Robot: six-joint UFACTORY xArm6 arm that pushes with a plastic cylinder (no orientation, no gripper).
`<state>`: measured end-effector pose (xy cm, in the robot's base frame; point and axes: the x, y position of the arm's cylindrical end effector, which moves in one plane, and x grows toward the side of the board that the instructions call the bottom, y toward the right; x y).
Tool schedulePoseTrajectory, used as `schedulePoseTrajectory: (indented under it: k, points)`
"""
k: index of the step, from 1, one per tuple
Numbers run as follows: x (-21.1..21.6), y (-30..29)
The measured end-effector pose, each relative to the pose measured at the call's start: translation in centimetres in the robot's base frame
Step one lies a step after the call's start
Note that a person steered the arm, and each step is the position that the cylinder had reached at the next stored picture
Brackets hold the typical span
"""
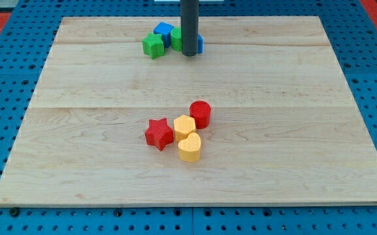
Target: Place your arm center right to the board
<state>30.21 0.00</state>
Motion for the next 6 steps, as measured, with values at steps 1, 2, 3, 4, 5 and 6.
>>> schedulePoseTrajectory:
  k: [1,2,3,4,5,6]
  points:
    - [-0.1,-0.5]
    - [-0.1,-0.9]
    - [0.8,-0.7]
    - [2.0,1.8]
    - [3.4,3.5]
    - [8.2,10.1]
